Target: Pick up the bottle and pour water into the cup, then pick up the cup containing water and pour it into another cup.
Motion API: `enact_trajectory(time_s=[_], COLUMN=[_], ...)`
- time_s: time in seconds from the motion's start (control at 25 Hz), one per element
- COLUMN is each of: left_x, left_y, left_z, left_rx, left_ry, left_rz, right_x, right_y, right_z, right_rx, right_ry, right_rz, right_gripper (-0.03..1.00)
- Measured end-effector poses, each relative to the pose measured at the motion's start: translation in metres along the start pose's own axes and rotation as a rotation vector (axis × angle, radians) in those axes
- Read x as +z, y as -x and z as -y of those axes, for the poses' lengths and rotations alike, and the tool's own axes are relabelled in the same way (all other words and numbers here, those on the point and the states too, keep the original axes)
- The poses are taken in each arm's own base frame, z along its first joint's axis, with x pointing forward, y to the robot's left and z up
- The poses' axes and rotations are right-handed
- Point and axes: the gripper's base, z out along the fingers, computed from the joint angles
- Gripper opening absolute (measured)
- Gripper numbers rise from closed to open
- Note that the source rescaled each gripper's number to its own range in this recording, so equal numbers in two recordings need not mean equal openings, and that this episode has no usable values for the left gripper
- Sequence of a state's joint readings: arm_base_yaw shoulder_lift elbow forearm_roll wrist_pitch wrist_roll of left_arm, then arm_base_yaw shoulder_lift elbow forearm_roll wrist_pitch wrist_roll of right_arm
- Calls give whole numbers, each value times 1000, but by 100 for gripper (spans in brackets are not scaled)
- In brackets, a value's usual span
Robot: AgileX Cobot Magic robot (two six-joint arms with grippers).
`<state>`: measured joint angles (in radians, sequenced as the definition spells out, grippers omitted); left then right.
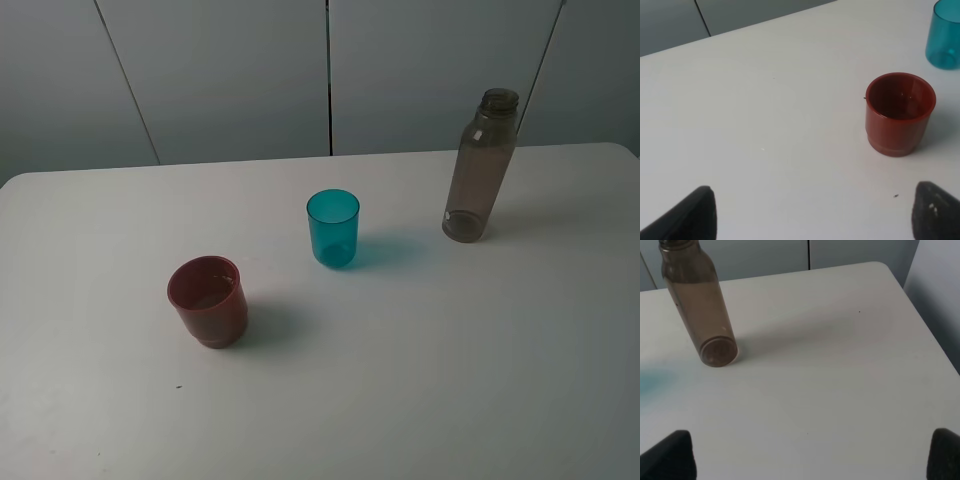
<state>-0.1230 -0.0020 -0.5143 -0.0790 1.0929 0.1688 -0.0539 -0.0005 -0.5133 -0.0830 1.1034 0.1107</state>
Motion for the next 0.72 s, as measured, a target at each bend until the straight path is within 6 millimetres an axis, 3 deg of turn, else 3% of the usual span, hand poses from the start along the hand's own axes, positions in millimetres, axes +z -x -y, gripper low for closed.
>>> enact_trajectory(time_s=[0.72], left_x=[0], left_y=[0], left_z=[0], left_rx=[-4], left_ry=[0], left_rz=[0], right_x=[0], right_y=[0], right_z=[0], right_rx=[0], right_ry=[0], right_rz=[0], right_gripper=[100])
